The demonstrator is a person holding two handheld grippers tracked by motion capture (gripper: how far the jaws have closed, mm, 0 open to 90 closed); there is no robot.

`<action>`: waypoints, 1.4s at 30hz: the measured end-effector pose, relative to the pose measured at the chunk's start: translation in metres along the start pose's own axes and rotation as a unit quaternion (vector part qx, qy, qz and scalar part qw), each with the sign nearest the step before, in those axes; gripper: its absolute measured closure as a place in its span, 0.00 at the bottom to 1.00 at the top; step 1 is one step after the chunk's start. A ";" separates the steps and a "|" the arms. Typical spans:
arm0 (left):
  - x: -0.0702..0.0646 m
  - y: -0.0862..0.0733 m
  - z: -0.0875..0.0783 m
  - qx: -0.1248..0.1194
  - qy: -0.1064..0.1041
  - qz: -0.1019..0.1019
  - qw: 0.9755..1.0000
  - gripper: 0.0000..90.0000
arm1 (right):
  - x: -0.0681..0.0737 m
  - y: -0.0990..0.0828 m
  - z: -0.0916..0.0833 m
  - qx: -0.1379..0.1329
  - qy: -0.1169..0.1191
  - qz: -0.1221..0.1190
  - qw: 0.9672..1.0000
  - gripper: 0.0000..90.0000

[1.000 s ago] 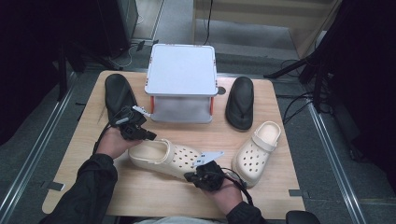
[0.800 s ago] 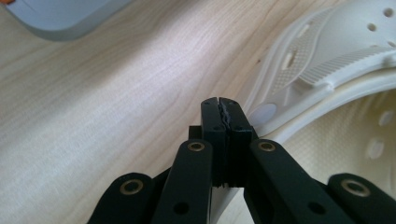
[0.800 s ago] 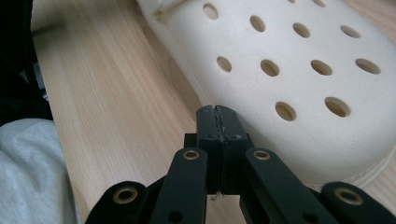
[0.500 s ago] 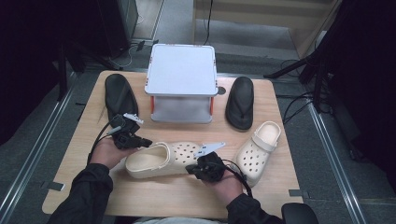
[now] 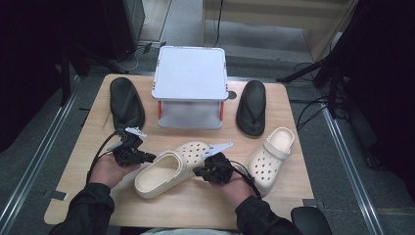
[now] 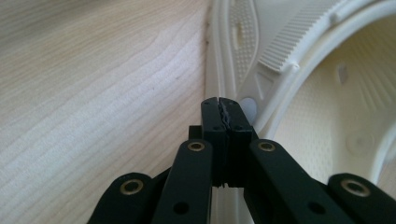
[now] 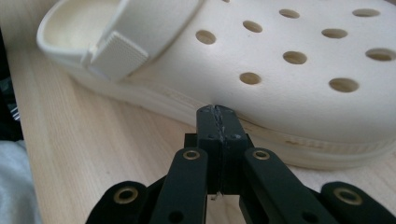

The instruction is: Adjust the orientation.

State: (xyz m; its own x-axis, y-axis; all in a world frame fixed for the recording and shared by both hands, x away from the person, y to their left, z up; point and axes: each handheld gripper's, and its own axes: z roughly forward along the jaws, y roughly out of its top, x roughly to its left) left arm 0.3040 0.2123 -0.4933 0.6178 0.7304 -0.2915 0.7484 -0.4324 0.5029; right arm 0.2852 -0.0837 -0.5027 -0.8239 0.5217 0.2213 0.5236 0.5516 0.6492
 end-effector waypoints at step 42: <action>-0.012 -0.018 -0.018 -0.068 0.025 -0.037 0.997 0.67 | -0.027 0.040 0.007 -0.024 -0.019 -0.002 1.000 0.78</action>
State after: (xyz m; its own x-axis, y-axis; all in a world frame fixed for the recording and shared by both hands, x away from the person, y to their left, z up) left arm 0.2787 0.2211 -0.4839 0.5472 0.7840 -0.2933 0.7498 -0.3033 0.5881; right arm 0.3299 -0.0712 -0.4877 -0.8170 0.5439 0.1917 0.5085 0.5228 0.6842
